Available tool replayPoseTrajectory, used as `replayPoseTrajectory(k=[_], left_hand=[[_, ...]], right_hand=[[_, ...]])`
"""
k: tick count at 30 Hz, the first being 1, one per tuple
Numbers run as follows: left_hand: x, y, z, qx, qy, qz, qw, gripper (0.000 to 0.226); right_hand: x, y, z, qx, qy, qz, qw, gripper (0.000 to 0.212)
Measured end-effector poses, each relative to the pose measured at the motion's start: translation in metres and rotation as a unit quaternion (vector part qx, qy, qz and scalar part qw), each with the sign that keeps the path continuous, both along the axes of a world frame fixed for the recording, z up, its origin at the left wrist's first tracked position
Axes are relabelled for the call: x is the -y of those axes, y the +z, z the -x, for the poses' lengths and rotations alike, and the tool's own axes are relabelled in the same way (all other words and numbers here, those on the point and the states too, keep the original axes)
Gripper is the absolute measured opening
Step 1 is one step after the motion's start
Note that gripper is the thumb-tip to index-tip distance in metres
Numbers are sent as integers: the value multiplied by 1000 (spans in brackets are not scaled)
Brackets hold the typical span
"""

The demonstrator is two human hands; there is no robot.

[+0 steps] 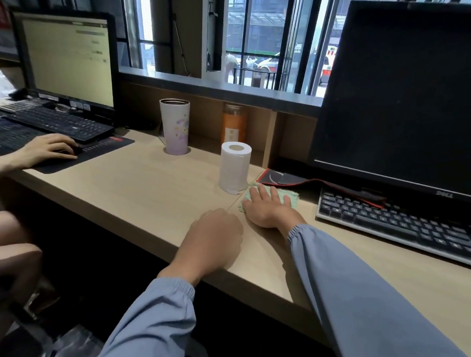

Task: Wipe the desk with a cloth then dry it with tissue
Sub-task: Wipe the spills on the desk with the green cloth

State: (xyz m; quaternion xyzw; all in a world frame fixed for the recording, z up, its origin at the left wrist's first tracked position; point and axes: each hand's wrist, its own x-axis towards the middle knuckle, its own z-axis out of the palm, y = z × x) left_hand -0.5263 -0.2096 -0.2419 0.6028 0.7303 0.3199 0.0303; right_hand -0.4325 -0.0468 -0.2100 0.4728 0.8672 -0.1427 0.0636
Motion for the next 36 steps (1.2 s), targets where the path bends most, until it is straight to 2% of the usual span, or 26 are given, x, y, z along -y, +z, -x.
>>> replayPoseTrajectory(k=[4, 10, 15, 21, 28, 36], left_hand=[[-1, -1, 8, 116, 36, -40, 992, 12], [2, -1, 11, 147, 72, -38, 986, 10], [0, 4, 15, 227, 87, -42, 969, 15], [0, 4, 12, 193, 108, -38, 975, 23], [0, 5, 12, 213, 112, -43, 970, 29], [-1, 6, 13, 241, 128, -68, 960, 33]], right_hand=[[1, -4, -1, 6, 15, 15, 1000, 66], [-3, -2, 5, -11, -16, 12, 1000, 67], [29, -2, 11, 0, -34, 16, 999, 66], [45, -3, -2, 20, 42, 18, 999, 69], [62, 2, 4, 21, -6, 25, 999, 67], [81, 0, -11, 31, 44, 12, 998, 71]])
